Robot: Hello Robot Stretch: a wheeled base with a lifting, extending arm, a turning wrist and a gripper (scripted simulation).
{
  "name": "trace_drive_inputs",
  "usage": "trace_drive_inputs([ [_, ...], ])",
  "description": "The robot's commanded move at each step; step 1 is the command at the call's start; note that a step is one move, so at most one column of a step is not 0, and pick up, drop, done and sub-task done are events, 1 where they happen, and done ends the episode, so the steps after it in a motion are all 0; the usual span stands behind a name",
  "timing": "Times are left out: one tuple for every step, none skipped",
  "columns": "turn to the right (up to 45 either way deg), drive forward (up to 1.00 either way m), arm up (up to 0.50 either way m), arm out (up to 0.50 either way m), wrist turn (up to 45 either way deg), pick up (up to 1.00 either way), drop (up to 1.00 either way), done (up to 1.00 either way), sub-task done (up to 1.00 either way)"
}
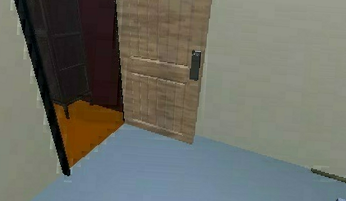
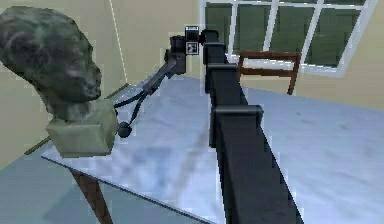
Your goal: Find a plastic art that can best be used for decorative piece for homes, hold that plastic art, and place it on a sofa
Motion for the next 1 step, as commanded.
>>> trace_drive_inputs([
  [0.0,0.0,0.0,-0.44,0.0,0.0,0.0,0.0,0.0],
])
